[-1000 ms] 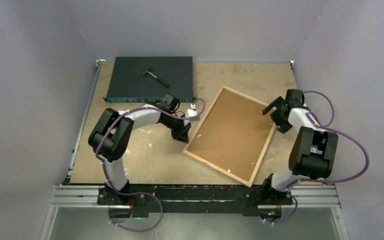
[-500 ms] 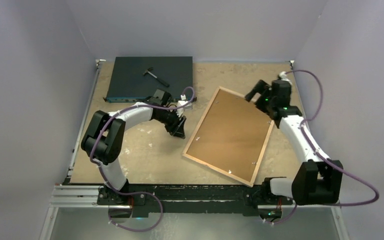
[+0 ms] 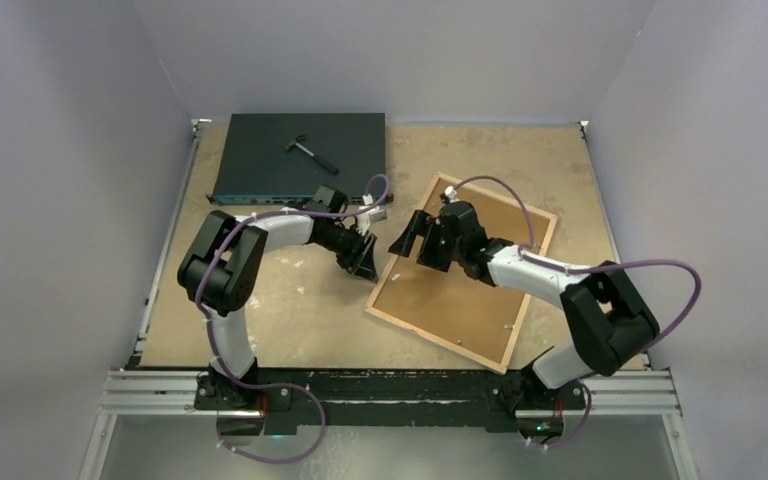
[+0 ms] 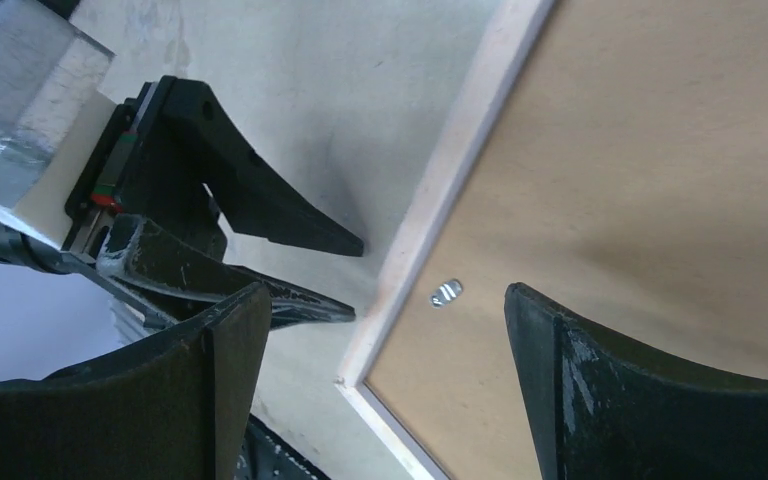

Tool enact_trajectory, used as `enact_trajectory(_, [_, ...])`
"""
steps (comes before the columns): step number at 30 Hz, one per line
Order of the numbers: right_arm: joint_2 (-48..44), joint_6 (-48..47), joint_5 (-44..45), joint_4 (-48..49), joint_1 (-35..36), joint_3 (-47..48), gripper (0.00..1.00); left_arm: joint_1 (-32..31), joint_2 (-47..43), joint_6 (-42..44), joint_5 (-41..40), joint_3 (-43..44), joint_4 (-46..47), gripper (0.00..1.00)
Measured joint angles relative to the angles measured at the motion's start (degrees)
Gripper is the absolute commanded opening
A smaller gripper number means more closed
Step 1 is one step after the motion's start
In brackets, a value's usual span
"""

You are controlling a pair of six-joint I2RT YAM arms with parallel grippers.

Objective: Put the photo into the frame

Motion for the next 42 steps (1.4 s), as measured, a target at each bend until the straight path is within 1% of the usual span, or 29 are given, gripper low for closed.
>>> enact_trajectory(6, [4.76, 4.87, -1.55, 6.12, 3.45, -1.14, 0.87, -0.09, 0.15, -1.18, 1.79, -0.11, 2.01, 0.3])
enact_trajectory(12, [5.9, 9.44, -2.95, 9.66, 4.39, -4.0, 0.87, -0.22, 0.76, -1.64, 2.03, -1.4, 3.06, 0.25])
enact_trajectory(23, [5.84, 14.8, -3.21, 14.88, 4.59, -6.97, 0.86, -0.35, 0.76, -1.73, 2.51, -1.51, 3.39, 0.21])
enact_trajectory(42, [8.9, 15.76, -3.58, 18.12, 5.35, -5.66, 0.83, -0.39, 0.74, -1.84, 2.84, -1.7, 3.54, 0.19])
